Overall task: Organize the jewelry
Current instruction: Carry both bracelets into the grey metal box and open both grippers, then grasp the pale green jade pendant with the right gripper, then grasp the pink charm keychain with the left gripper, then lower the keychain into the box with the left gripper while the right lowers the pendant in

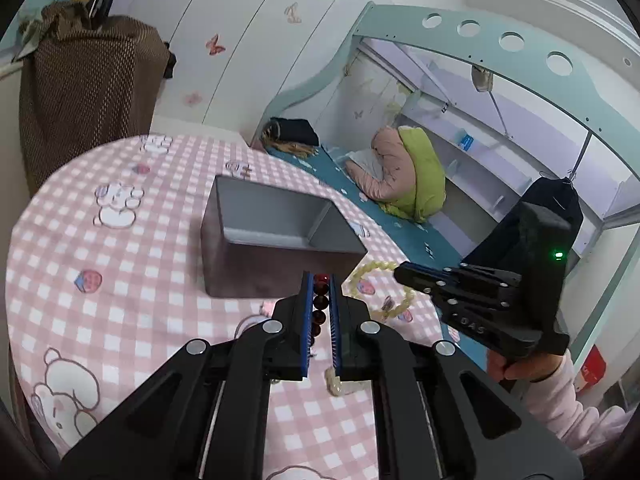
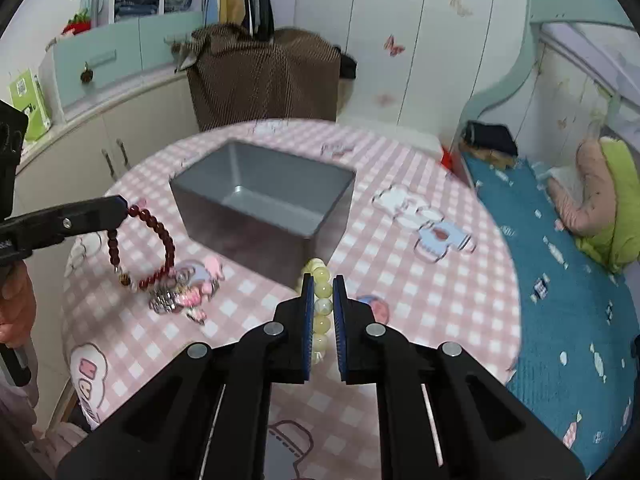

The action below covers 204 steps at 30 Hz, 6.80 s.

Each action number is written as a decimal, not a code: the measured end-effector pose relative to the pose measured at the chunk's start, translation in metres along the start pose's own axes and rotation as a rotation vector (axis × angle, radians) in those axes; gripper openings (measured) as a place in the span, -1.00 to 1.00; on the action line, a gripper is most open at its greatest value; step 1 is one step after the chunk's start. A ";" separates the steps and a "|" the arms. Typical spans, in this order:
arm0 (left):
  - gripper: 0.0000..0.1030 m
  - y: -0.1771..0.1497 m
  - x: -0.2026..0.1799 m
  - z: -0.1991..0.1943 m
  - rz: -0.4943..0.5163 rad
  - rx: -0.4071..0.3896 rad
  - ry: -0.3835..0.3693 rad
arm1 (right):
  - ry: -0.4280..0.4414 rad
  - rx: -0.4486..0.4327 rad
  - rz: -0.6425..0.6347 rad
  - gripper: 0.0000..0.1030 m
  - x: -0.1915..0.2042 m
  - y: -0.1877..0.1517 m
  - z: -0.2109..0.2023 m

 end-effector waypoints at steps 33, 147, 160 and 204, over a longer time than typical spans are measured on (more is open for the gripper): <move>-0.84 0.065 -0.029 0.024 0.124 -0.127 0.033 | 0.045 -0.178 0.095 -0.83 -0.006 0.068 0.009; -0.87 -0.064 0.002 0.038 0.295 0.210 0.237 | 0.083 0.096 0.000 -0.36 0.022 -0.054 0.006; -0.88 -0.043 -0.005 0.016 0.257 0.123 0.201 | 0.069 0.033 0.004 -0.36 0.024 -0.035 -0.003; -0.87 0.040 0.025 0.095 0.182 0.038 0.209 | 0.067 -0.011 0.091 -0.35 0.004 0.045 0.083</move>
Point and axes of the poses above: each gripper's, at about its wrist camera, not at the fingertips, and z roughly the way its jaws point, x to its left, y to its top, the point moved 1 cm from there along z, roughly the way its jaws point, and after that the axes turned 11 degrees about -x, right-handed, at the moved point
